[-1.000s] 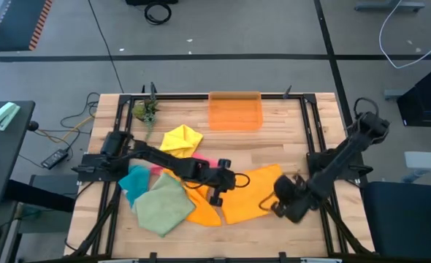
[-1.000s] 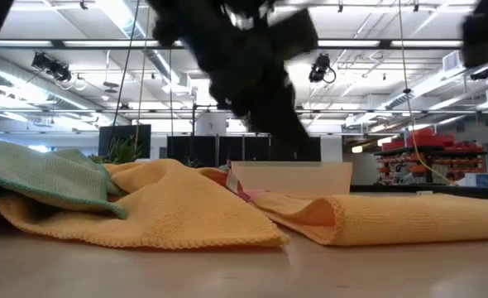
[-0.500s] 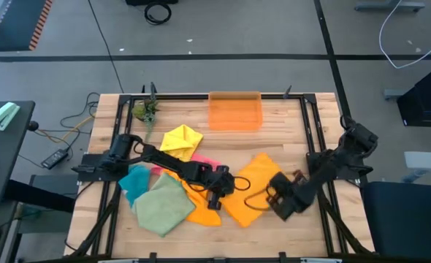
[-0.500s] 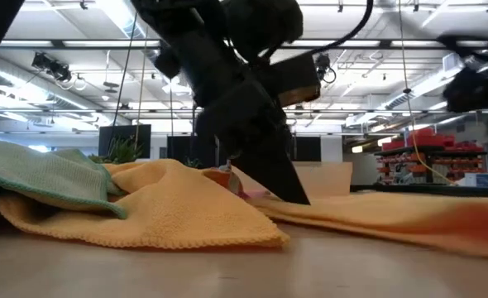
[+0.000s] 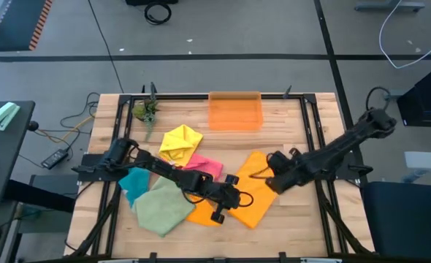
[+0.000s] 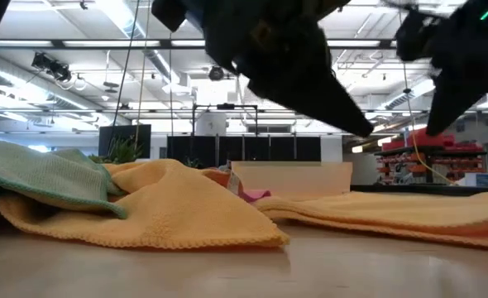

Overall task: Fold microfiber towels
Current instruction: Fold the left orange microfiber cloth

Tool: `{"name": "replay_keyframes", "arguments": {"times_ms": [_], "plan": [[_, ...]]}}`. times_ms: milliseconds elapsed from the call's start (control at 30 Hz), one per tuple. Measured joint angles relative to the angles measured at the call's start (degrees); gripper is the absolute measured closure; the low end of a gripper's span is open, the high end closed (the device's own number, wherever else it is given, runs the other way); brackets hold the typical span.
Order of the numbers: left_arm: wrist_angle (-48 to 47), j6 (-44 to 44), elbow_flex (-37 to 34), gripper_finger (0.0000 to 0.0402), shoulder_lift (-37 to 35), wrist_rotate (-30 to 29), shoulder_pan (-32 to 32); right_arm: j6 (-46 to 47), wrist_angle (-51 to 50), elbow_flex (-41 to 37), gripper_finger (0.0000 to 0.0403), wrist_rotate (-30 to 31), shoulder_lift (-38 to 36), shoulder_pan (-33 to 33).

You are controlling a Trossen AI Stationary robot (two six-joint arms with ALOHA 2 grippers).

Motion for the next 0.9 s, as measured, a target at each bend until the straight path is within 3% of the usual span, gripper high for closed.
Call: {"name": "replay_keyframes", "arguments": {"times_ms": [200, 433, 633, 767, 900], "plan": [[-5.29, 1.51, -1.37, 0.0382, 0.02, 0.68, 4.23, 6.18, 25.95, -5.27, 0.04, 5.24, 6.37, 13.09], [-5.53, -0.61, -5.27, 0.0392, 0.07, 11.78, 6.73, 5.57, 43.45, -3.56, 0.0401, 3.77, 22.17, 15.5], [-3.97, -1.82, -6.08, 0.0388, 0.07, 12.01, 4.74, 4.34, 45.35, -0.7, 0.0401, -3.24, 27.15, 15.88], [0.63, -1.69, -6.05, 0.0395, 0.09, 12.04, 2.68, 7.83, 41.45, -0.57, 0.0401, -5.45, 26.29, 17.93], [2.2, -1.46, -5.83, 0.0374, -0.23, 12.09, 1.2, 12.31, 34.45, -0.7, 0.0401, -7.71, 23.32, 20.84]]}}
